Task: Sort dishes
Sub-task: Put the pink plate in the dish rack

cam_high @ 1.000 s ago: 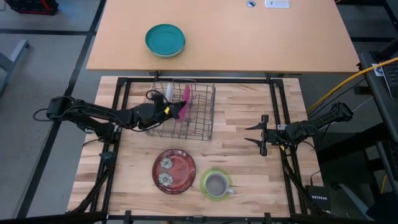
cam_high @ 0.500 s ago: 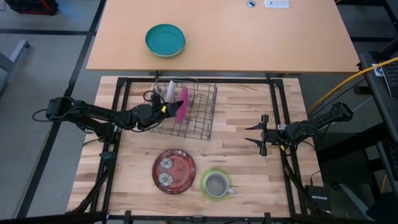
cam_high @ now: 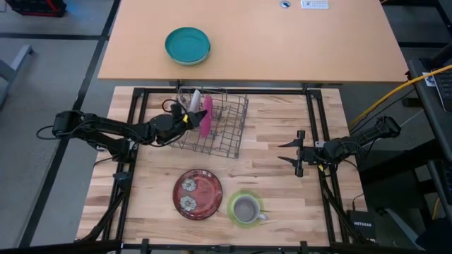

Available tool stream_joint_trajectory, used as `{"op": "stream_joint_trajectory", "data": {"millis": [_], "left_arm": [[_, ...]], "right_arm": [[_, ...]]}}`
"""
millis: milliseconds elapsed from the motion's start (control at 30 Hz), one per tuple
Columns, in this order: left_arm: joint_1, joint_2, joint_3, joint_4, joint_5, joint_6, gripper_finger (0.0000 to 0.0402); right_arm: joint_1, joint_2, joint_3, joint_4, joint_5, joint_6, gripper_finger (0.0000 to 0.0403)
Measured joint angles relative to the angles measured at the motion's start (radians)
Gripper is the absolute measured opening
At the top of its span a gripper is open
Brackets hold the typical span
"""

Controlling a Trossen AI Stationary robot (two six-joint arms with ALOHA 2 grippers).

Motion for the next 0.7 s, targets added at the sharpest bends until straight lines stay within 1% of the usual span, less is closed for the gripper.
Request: {"op": "stream_joint_trajectory", "data": {"millis": [267,500,700], "left_arm": [[0.0,0.001,0.0,0.136,0.009,0.126,0.0],[0.032,0.0,0.001,0.14,0.014,0.13,0.0],[0.06,0.004,0.001,0.137,0.09,0.129,0.0]], "right_arm": [[0.0,0.0,0.0,0.0,0.0,0.0,0.0198],[0.0,0.0,0.0,0.004,0.0,0.0,0.0198],[0.0,0.0,0.0,0.004,0.0,-0.001,0.0198]]}}
